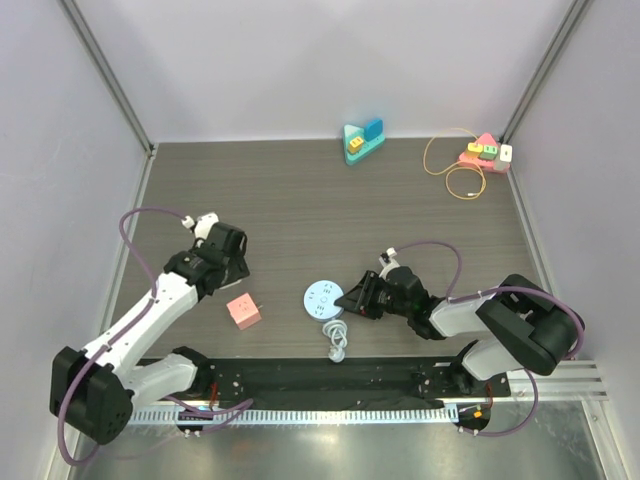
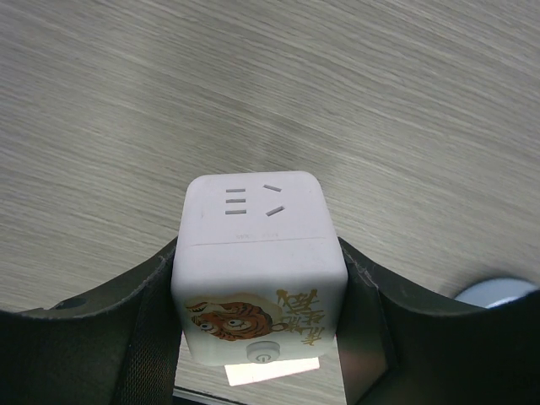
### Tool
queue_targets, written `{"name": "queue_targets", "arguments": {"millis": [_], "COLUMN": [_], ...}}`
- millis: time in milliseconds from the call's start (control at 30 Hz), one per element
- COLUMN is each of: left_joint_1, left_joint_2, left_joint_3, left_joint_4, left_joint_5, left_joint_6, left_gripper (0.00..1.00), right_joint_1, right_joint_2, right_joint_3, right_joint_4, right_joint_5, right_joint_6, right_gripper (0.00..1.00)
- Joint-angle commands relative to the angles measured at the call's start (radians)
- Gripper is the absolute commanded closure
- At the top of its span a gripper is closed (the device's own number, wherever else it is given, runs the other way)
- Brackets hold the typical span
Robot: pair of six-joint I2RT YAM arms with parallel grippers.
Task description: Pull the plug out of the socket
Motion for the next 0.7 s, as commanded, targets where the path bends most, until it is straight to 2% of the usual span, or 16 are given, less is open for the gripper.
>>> {"name": "queue_targets", "arguments": {"millis": [0,200,333,500,600,633,667], "left_joint_1": [0.043,0.127,0.149,0.149,0.149,0.149,0.149], "left_joint_2": [0.010,0.064,0.113,0.161,0.150,0.144,0.130], "left_joint_3": [-0.001,-0.073,-0.104,-0.101,-0.121,-0.128,-0.133], "left_joint_4": [0.062,0.189,0.234,0.240,0.248,0.251,0.248], "left_joint_5": [-0.032,0.096,0.106,0.116,0.115,0.113,0.107], "left_joint_6": [-0.039,-0.076,-0.099,-0.102,-0.113,-0.117,-0.119], "left_gripper": [0.96,0.96,1.00,0.97,0.78,0.66,0.60], "right_joint_1": [-0.007,-0.007,-0.007,-0.007,-0.006,-0.007,-0.007], "right_joint_2": [0.010,0.006,0.002,0.002,0.012,0.018,0.022], "right_joint_3": [-0.035,-0.033,-0.037,-0.046,-0.049,-0.049,-0.047], "right_joint_4": [-0.134,-0.127,-0.127,-0.123,-0.108,-0.103,-0.098], "right_joint_5": [0.057,0.048,0.042,0.043,0.038,0.037,0.032], "right_joint_6": [-0.077,-0.077,-0.077,-0.078,-0.075,-0.072,-0.071], "right_gripper": [0.99,0.99,0.99,0.99,0.99,0.99,0.99]}}
